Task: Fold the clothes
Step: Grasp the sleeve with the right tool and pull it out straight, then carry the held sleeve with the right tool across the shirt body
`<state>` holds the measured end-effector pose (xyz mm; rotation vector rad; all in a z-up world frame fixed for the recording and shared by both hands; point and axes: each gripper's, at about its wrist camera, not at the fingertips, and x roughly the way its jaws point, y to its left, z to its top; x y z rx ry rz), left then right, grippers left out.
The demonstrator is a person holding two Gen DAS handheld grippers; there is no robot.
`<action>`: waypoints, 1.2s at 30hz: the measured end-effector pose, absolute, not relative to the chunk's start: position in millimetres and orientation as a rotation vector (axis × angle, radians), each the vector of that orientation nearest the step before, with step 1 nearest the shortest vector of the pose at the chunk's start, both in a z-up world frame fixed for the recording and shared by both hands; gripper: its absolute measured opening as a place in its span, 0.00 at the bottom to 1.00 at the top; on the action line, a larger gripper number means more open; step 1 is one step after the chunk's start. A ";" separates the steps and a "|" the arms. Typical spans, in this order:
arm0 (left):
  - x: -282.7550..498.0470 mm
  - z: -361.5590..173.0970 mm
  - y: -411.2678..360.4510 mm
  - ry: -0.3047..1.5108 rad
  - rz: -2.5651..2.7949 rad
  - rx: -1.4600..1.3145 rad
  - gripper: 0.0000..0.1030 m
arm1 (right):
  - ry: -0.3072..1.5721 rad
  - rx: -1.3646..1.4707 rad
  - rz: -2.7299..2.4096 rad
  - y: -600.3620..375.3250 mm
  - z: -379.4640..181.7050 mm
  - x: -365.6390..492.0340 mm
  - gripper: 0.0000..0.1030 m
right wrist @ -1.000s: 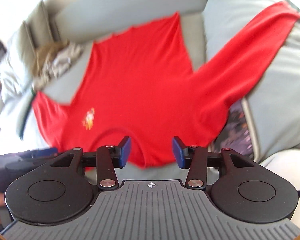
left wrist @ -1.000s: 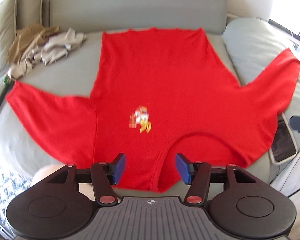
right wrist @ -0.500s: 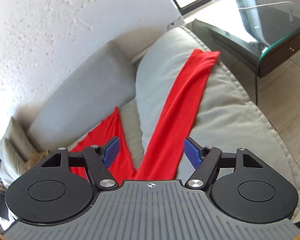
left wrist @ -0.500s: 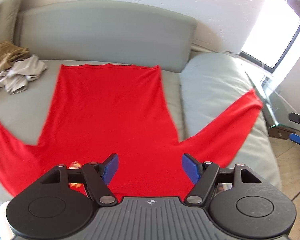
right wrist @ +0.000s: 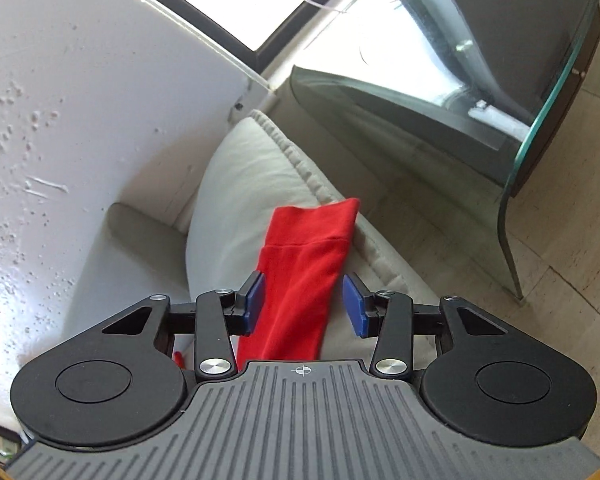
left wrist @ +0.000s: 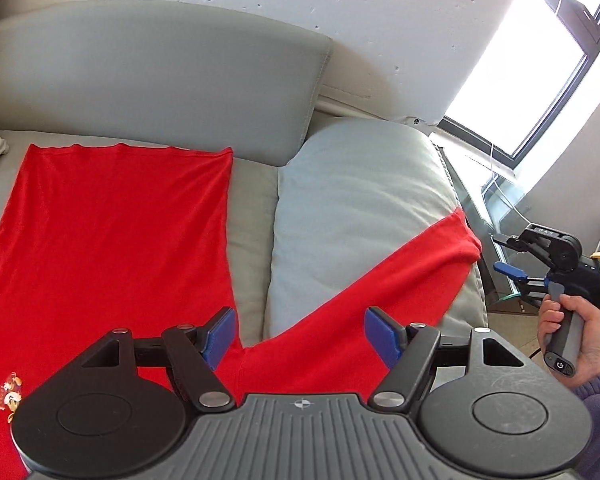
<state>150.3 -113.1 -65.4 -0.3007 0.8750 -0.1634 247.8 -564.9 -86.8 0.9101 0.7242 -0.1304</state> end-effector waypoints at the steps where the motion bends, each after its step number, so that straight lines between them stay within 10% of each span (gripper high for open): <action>1: 152.9 -66.6 -114.8 0.872 -0.162 -0.308 0.68 | 0.731 0.923 -0.134 -568.6 -94.6 256.3 0.45; 6: 159.1 -70.2 -119.1 0.849 -0.145 -0.285 0.68 | 0.725 1.063 -0.133 -586.0 -135.7 283.3 0.45; 11: 159.7 -71.6 -111.9 0.845 -0.117 -0.279 0.68 | 0.647 1.099 -0.110 -591.5 -143.3 289.7 0.08; 27: 78.0 -19.3 -14.8 0.704 -0.100 -0.393 0.68 | 0.426 0.283 0.107 -378.1 73.1 179.0 0.08; 36: 2.4 -34.9 123.2 0.725 0.119 -0.466 0.69 | 0.467 0.019 0.317 -176.0 57.0 103.4 0.08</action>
